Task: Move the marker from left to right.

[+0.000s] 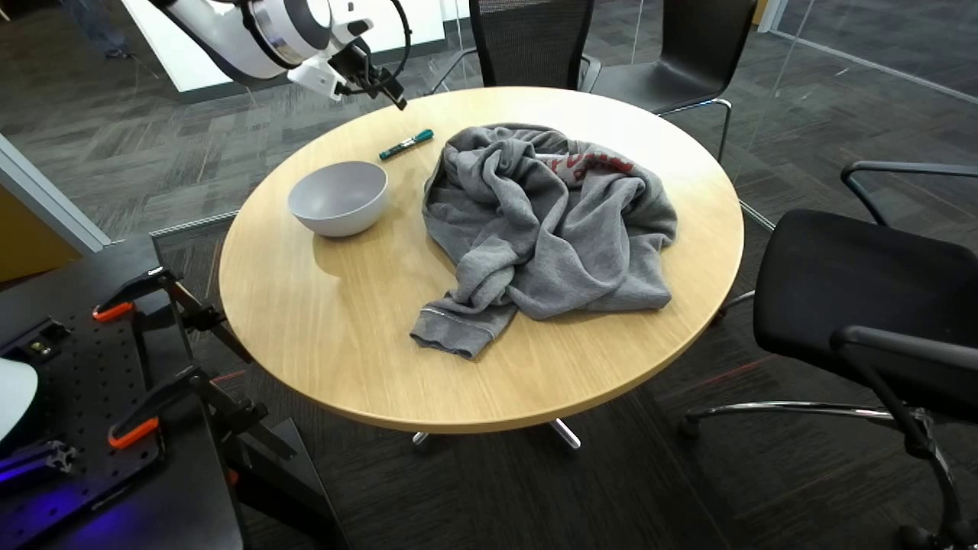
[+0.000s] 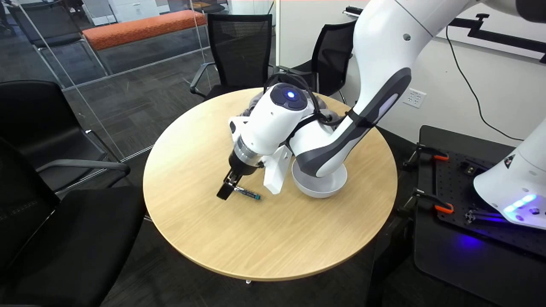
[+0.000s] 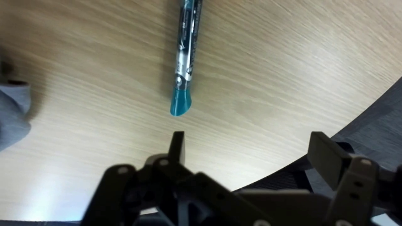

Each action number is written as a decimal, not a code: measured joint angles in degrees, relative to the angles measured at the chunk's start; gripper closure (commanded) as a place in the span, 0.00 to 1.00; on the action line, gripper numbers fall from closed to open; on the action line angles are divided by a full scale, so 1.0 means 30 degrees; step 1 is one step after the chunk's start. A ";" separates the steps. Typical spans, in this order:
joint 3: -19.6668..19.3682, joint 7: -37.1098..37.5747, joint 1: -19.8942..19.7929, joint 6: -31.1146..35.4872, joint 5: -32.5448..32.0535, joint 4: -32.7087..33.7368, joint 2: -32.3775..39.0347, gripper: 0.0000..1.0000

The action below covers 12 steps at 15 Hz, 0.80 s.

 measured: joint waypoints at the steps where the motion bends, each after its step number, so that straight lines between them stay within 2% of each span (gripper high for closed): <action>1: -0.0073 0.0001 0.0053 -0.0015 0.0122 0.0010 0.0049 0.00; 5: -0.0180 0.0001 0.0122 -0.0167 0.0649 0.0013 0.0276 0.00; 9: -0.1132 -0.2095 0.1165 -0.0202 0.5294 0.0002 0.0755 0.00; 12: -0.1594 -0.3284 0.1756 -0.0252 0.7767 0.0016 0.1131 0.00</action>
